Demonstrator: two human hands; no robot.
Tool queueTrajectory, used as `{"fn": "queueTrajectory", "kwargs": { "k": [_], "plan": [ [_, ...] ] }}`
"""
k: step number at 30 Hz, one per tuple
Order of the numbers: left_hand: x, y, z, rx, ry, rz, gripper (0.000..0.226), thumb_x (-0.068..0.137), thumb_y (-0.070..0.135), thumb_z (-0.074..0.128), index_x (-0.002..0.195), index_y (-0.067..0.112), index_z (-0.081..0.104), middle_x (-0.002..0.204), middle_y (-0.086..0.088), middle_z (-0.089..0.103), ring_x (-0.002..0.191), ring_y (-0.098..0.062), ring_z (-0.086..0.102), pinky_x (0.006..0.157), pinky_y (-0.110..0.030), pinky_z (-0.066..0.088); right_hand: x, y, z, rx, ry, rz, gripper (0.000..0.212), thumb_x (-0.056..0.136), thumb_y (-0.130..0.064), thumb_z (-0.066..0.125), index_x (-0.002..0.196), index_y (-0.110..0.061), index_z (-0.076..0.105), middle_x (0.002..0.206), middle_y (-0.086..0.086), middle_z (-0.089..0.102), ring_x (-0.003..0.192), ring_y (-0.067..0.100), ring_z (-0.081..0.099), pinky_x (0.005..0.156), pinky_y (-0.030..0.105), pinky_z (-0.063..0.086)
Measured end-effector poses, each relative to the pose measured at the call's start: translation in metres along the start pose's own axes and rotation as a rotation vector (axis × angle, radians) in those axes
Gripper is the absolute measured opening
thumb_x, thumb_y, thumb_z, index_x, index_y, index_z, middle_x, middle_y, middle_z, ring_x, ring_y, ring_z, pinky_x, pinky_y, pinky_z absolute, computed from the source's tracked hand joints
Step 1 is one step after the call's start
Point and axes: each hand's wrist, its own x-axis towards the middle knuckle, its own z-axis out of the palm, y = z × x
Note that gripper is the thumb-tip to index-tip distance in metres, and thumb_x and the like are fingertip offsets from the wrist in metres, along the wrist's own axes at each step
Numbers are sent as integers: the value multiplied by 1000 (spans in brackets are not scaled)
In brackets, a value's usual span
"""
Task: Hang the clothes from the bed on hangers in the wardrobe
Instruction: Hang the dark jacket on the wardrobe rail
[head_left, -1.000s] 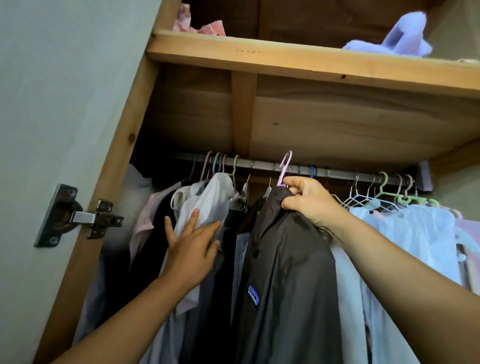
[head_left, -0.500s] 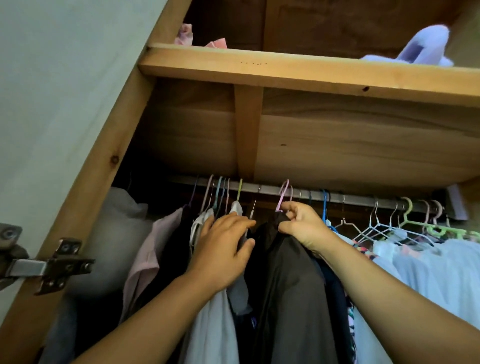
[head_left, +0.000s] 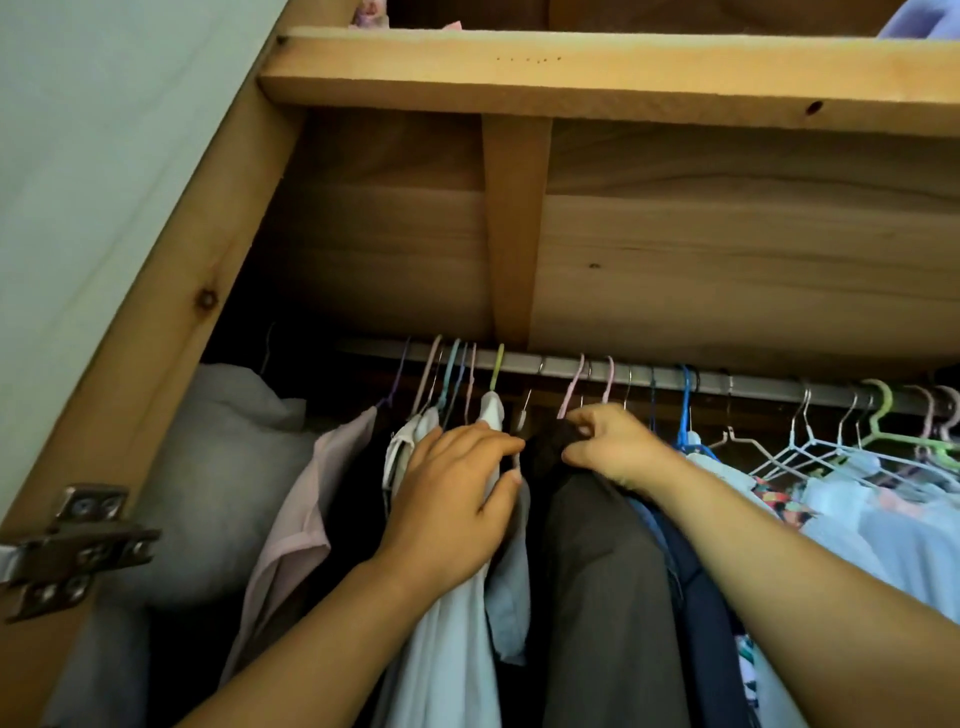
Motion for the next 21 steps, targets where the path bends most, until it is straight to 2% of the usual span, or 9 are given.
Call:
{"fn": "queueTrajectory", "kwargs": {
  "k": [2, 5, 8, 10, 11, 13, 15, 18, 21],
  "plan": [
    [-2, 0, 0, -10, -8, -17, 43, 85, 38, 41, 121, 24, 61, 125, 9, 58, 127, -7, 41, 107, -26, 22, 1, 7, 5, -107, -23, 0, 37, 73, -21, 67, 107, -6, 66, 103, 11, 68, 101, 25, 63, 85, 34, 50],
    [-6, 3, 0, -24, -7, -36, 44, 85, 41, 42, 121, 24, 61, 128, 9, 57, 129, -3, 36, 109, -27, 21, -15, 0, 5, -151, -20, -12, 60, 84, -43, 62, 135, -14, 49, 134, 6, 53, 125, 22, 48, 105, 37, 38],
    [-16, 9, -1, -55, -3, -41, 53, 85, 56, 35, 122, 28, 61, 133, 11, 53, 128, 6, 26, 114, -33, 18, -59, -8, 3, -124, 58, -84, 47, 95, -46, 41, 135, -23, 48, 140, -3, 48, 135, 18, 36, 116, 42, 18],
    [-25, 19, -4, -103, -49, -30, 60, 81, 65, 29, 128, 37, 53, 139, 16, 45, 134, 7, 20, 116, -38, 10, -98, -5, 6, 22, 135, -162, 39, 98, -41, 35, 133, -30, 50, 136, -23, 43, 137, 2, 23, 116, 22, 3],
    [-29, 26, -7, -137, -87, -7, 60, 79, 68, 29, 131, 43, 45, 142, 19, 40, 137, 8, 14, 117, -39, 3, -117, -6, 8, 104, 182, -207, 37, 99, -38, 37, 133, -30, 49, 127, -35, 38, 131, -14, 20, 107, 5, 3],
    [-39, 44, -11, -181, -176, 82, 62, 76, 74, 34, 134, 51, 30, 149, 21, 29, 140, 7, 4, 115, -39, -11, -148, -1, 9, 151, 256, -355, 36, 99, -35, 39, 134, -27, 49, 120, -38, 36, 116, -31, 22, 96, -6, 11],
    [-45, 60, -9, -116, -252, 193, 74, 71, 76, 43, 138, 51, 24, 153, 18, 20, 143, 1, -4, 112, -37, -20, -163, 10, 10, 30, 193, -461, 45, 95, -40, 33, 135, -24, 46, 134, -18, 48, 128, -11, 34, 108, 11, 20],
    [-49, 65, -2, 92, -243, 293, 77, 72, 58, 60, 139, 46, 24, 155, 9, 17, 144, -8, -5, 110, -40, -21, -169, 42, 4, -444, 155, -481, 57, 87, -43, 33, 137, -17, 42, 115, 3, 64, 121, 19, 50, 116, 34, 8],
    [-53, 56, -5, 191, -171, 218, 80, 68, 17, 71, 132, 40, 29, 152, 3, 28, 144, -16, 9, 111, -50, -11, -169, 71, -12, -826, 158, -468, 68, 70, -41, 69, 128, -8, 54, 96, 5, 69, 100, 23, 64, 112, 39, 3]
  ]
}}
